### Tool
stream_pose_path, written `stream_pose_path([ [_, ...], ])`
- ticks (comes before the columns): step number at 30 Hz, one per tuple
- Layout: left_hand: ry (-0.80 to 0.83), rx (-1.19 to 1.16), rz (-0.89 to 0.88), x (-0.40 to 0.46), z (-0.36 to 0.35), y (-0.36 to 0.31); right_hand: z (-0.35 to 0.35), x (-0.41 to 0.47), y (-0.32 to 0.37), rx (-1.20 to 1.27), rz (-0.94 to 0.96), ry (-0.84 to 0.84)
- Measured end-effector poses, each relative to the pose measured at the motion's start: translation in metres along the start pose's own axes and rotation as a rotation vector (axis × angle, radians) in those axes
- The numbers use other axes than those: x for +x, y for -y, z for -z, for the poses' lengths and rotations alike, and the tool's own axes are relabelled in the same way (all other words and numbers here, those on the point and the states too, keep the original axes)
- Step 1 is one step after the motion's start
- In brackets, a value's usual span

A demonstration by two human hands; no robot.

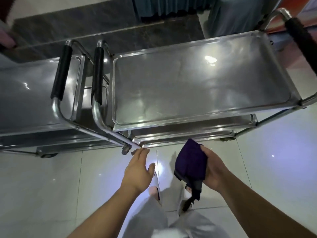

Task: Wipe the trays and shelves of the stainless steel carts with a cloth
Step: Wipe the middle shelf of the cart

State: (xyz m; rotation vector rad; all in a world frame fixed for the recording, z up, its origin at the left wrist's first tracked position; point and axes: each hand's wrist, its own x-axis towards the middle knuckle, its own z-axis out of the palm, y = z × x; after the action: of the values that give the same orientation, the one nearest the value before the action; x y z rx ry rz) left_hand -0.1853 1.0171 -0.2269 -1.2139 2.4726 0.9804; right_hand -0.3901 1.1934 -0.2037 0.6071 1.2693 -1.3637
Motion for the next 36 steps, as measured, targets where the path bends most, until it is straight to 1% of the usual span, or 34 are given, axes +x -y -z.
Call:
stream_pose_path([
  [5, 0.014, -0.028, 0.037, 0.0, 0.003, 0.043, -0.021, 0.01, -0.035, 0.048, -0.008, 0.038],
  [9, 0.042, -0.048, 0.049, 0.022, -0.003, 0.091, -0.054, 0.039, -0.062, 0.047, 0.022, -0.032],
  [12, 0.06, -0.05, 0.063, 0.038, -0.009, 0.127, -0.08, 0.07, -0.084, 0.075, 0.034, -0.053],
  [17, 0.05, -0.021, 0.053, 0.063, -0.022, 0.167, -0.108, 0.123, -0.107, 0.107, 0.01, 0.007],
  [21, 0.005, -0.024, 0.057, 0.096, -0.054, 0.183, -0.109, 0.178, -0.107, 0.121, 0.038, 0.086],
  [25, -0.057, -0.097, 0.053, 0.139, -0.104, 0.19, -0.097, 0.235, -0.097, 0.115, 0.114, 0.172],
  [28, -0.089, -0.148, -0.007, 0.172, -0.139, 0.196, -0.087, 0.276, -0.085, 0.073, 0.182, 0.205],
  [34, -0.221, -0.024, -0.148, 0.238, -0.172, 0.208, -0.083, 0.356, -0.067, 0.088, 0.344, 0.202],
  [36, -0.28, -0.002, -0.183, 0.255, -0.179, 0.214, -0.083, 0.384, -0.06, 0.067, 0.366, 0.232],
])
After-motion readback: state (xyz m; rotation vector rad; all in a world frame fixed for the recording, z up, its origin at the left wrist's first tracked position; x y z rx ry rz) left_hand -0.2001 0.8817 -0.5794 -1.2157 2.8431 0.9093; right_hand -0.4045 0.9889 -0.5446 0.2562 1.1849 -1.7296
